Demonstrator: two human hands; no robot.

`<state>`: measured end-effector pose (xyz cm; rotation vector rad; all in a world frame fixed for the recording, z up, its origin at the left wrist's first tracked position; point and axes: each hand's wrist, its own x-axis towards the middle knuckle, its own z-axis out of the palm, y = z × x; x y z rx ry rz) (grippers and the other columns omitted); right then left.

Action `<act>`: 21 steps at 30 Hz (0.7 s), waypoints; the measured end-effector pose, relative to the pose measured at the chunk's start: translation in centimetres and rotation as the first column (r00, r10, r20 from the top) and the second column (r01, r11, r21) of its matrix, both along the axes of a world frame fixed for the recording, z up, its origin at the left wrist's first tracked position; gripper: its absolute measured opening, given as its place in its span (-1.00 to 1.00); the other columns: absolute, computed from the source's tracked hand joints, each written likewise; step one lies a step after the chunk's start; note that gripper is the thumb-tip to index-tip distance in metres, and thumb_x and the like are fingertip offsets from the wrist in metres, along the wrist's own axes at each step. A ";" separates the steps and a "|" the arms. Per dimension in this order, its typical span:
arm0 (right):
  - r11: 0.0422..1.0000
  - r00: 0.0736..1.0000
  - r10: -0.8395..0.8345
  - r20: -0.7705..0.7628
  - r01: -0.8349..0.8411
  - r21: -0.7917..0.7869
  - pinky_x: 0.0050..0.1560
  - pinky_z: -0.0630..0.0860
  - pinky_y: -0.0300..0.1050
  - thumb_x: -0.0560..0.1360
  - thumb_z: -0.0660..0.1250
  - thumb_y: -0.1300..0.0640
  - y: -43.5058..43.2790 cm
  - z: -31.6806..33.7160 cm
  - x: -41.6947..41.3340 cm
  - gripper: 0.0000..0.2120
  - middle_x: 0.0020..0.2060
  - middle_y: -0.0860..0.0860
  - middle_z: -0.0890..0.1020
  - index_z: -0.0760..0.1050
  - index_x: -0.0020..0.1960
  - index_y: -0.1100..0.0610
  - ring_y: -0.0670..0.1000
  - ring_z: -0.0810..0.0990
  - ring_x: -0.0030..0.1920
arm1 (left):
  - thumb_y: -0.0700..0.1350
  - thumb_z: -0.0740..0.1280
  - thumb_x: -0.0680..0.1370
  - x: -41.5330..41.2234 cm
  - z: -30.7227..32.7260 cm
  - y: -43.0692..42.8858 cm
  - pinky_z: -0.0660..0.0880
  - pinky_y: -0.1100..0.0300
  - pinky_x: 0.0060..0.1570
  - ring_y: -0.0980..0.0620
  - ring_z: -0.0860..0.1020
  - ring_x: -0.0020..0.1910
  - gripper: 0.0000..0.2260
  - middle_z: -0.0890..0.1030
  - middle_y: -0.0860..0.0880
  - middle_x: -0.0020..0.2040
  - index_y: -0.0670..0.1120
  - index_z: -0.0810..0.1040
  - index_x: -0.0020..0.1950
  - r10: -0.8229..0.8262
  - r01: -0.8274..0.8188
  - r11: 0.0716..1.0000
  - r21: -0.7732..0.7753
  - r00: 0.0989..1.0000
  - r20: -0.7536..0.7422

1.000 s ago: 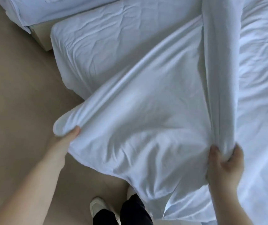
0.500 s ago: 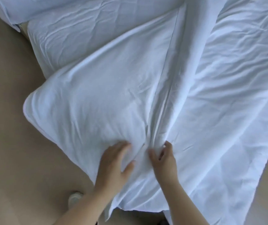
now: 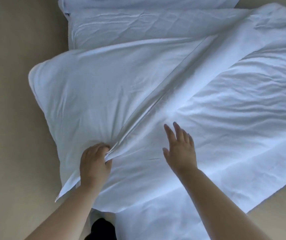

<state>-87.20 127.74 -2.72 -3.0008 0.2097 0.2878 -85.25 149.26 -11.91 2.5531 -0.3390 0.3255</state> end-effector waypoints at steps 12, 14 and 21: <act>0.844 0.872 0.480 0.090 -0.431 -0.320 0.06 0.53 -0.06 0.23 0.07 0.38 -0.9 -1.7 12.3 -0.57 -0.28 0.16 0.66 0.64 -0.11 0.20 0.14 0.65 -0.23 | -0.35 0.59 0.01 1.8 1.7 4.5 0.23 0.12 -0.23 -0.13 0.49 -0.54 -0.69 0.48 -0.11 -0.53 -0.21 0.49 -0.45 -0.018 -0.002 0.986 0.168 0.993 0.113; 0.862 0.824 0.499 0.269 -0.439 -0.255 -0.46 0.44 -0.30 0.11 -0.02 0.25 -0.3 0.6 11.8 -0.59 -0.54 0.05 0.56 0.62 -0.36 0.15 0.09 0.54 -0.55 | -0.26 0.38 0.27 2.7 4.8 6.0 0.17 0.13 -0.32 -0.12 0.45 -0.56 -0.88 0.44 -0.09 -0.50 -0.16 0.44 -0.40 0.003 -0.016 0.997 0.072 0.984 0.177; 0.846 0.703 0.452 0.549 -0.532 -0.015 -0.29 0.24 -0.12 0.05 0.08 0.24 4.3 1.9 3.6 -0.52 -0.34 0.08 0.61 0.62 -0.14 0.16 0.06 0.39 -0.27 | 0.08 0.10 0.50 -4.7 2.3 16.6 0.33 0.32 -0.06 0.32 0.47 -0.03 -0.89 0.41 0.18 -0.22 0.16 0.41 -0.13 0.190 -0.199 0.980 -0.011 0.947 -0.257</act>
